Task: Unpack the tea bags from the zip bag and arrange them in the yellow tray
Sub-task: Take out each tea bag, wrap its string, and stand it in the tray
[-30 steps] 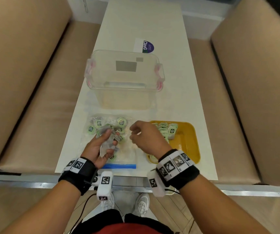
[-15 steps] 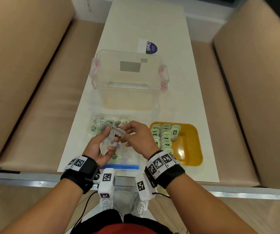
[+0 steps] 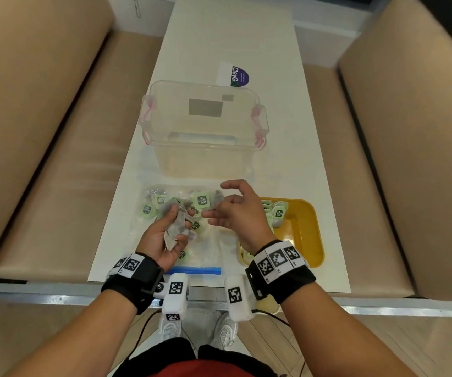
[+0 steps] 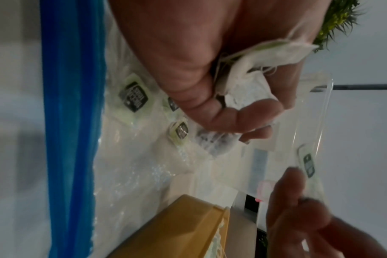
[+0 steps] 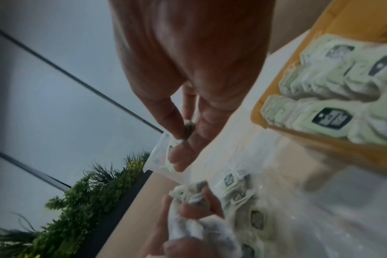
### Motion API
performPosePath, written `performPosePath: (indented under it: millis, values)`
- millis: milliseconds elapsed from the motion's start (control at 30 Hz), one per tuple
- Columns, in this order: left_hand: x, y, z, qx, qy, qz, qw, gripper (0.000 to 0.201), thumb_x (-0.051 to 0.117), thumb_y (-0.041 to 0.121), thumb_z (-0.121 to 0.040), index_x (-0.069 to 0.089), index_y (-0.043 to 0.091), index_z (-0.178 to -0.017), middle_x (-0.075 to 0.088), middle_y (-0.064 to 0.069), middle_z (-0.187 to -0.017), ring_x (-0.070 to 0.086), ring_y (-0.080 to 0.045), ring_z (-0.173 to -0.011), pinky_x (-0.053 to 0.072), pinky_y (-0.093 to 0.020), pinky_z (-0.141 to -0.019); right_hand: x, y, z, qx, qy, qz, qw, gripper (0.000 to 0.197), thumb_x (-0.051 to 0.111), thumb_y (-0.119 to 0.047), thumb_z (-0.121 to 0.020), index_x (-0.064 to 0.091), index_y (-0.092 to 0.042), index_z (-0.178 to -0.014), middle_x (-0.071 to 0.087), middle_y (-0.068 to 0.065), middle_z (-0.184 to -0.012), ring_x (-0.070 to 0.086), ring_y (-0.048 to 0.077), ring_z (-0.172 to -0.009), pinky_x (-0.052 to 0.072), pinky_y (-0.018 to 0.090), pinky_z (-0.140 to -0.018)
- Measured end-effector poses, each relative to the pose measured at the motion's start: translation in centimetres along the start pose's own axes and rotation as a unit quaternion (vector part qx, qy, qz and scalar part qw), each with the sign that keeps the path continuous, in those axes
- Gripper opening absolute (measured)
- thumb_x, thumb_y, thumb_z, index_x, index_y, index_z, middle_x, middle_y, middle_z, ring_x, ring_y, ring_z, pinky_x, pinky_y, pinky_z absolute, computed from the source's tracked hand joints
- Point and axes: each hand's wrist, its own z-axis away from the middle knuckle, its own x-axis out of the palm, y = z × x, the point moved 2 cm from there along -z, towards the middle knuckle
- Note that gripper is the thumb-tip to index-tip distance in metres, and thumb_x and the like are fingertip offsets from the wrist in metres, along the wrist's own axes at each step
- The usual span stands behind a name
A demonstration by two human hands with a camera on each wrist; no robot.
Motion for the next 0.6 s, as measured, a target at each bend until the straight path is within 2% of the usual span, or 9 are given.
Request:
performPosePath:
  millis: [67,100,200,267,333,400,500,600]
  values:
    - [0.5,-0.5,0.1,-0.002,0.021,-0.007,1.000,0.047,0.080,0.031,-0.081,0.066,0.013,-0.121,0.066,-0.006,-0.100,0.062,-0.010,-0.070,0.044,-0.015,-0.042,0.6,-0.1,0.1,0.009,-0.020,-0.014,1.000,0.044,0.048,0.016,-0.084,0.060,-0.009,-0.118,0.061,0.011,-0.077,0.072,0.040,-0.080,0.060,0.038,-0.065]
    - [0.7,-0.6,0.1,-0.002,0.023,-0.014,1.000,0.050,0.079,0.032,-0.081,0.065,0.013,-0.124,0.065,-0.007,-0.103,0.062,-0.010,-0.071,0.045,-0.015,-0.042,0.9,0.0,0.1,0.016,-0.025,-0.009,1.000,0.041,0.048,0.015,-0.085,0.063,-0.008,-0.116,0.063,0.011,-0.076,0.071,0.041,-0.080,0.060,0.034,-0.061]
    - [1.0,-0.8,-0.1,0.011,0.021,-0.060,0.998,0.089,0.095,0.040,-0.060,0.060,0.010,-0.137,0.065,-0.015,-0.120,0.063,-0.014,-0.084,0.046,-0.015,-0.044,1.4,0.2,0.1,0.030,-0.029,0.025,0.999,0.024,0.056,0.010,-0.086,0.065,-0.001,-0.105,0.068,0.015,-0.079,0.071,0.034,-0.070,0.056,0.028,-0.054]
    - [1.2,-0.9,-0.1,0.020,0.019,-0.081,0.996,0.094,0.096,0.039,-0.058,0.058,0.012,-0.139,0.067,-0.012,-0.112,0.063,-0.015,-0.083,0.045,-0.016,-0.044,1.5,0.6,-0.1,0.018,-0.021,0.068,0.997,0.014,0.065,0.005,-0.084,0.063,-0.001,-0.098,0.068,0.013,-0.075,0.069,0.028,-0.064,0.056,0.028,-0.054]
    - [1.4,-1.0,-0.1,0.028,0.021,-0.087,0.996,0.079,0.090,0.034,-0.066,0.060,0.013,-0.137,0.068,-0.007,-0.096,0.063,-0.012,-0.075,0.045,-0.016,-0.044,1.5,0.9,-0.5,-0.025,-0.008,0.172,0.985,0.012,0.071,-0.003,-0.081,0.061,-0.007,-0.087,0.069,0.007,-0.070,0.070,0.023,-0.062,0.057,0.032,-0.058]
    - [1.8,-1.2,0.0,0.033,0.018,-0.091,0.995,0.069,0.088,0.030,-0.066,0.064,0.014,-0.129,0.067,-0.006,-0.088,0.063,-0.012,-0.070,0.045,-0.016,-0.043,1.7,1.0,-0.8,-0.064,-0.003,0.276,0.959,0.016,0.072,-0.009,-0.077,0.059,-0.016,-0.082,0.070,0.002,-0.068,0.070,0.018,-0.062,0.058,0.035,-0.064]
    - [2.5,-1.4,0.3,0.039,0.027,-0.104,0.993,0.037,0.076,0.018,-0.076,0.070,0.018,-0.112,0.070,-0.004,-0.084,0.065,-0.012,-0.064,0.047,-0.017,-0.043,2.2,0.8,-0.6,-0.105,-0.026,0.374,0.921,0.023,0.066,-0.011,-0.078,0.063,-0.026,-0.096,0.069,0.001,-0.083,0.066,0.018,-0.069,0.056,0.032,-0.063]
    - [3.0,-1.5,0.4,0.053,0.040,-0.129,0.989,0.026,0.072,0.016,-0.079,0.071,0.022,-0.104,0.073,-0.001,-0.082,0.066,-0.010,-0.063,0.048,-0.018,-0.048,2.6,0.4,-0.2,-0.146,-0.054,0.446,0.881,0.030,0.058,-0.008,-0.080,0.066,-0.024,-0.104,0.068,0.003,-0.100,0.064,0.021,-0.089,0.054,0.033,-0.074]
